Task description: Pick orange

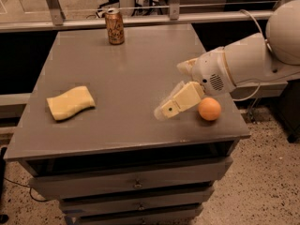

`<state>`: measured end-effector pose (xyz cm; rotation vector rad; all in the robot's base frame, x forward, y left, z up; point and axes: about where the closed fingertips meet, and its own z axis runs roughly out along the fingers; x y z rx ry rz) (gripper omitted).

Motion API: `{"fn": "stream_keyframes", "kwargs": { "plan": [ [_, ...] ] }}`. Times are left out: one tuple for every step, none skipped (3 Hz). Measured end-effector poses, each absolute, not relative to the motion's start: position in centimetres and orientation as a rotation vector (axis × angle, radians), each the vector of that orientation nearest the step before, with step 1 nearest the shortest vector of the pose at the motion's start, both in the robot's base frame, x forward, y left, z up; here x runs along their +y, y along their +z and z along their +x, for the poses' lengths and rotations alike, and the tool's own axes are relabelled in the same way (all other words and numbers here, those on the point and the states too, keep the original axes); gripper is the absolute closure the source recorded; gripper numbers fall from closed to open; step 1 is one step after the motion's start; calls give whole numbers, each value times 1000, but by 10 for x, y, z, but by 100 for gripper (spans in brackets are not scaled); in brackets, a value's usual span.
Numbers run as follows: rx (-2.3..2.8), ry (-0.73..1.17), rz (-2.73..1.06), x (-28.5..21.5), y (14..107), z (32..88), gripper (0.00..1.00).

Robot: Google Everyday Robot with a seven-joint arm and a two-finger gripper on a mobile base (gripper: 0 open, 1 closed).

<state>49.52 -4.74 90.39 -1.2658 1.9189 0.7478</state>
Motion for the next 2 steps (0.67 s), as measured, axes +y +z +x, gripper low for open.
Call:
{"fn": "stream_keyframes", "kwargs": {
  "plan": [
    [1919, 748, -1266, -47, 904, 495, 0],
    [1926, 796, -1202, -59, 894, 488, 0]
  ]
}}
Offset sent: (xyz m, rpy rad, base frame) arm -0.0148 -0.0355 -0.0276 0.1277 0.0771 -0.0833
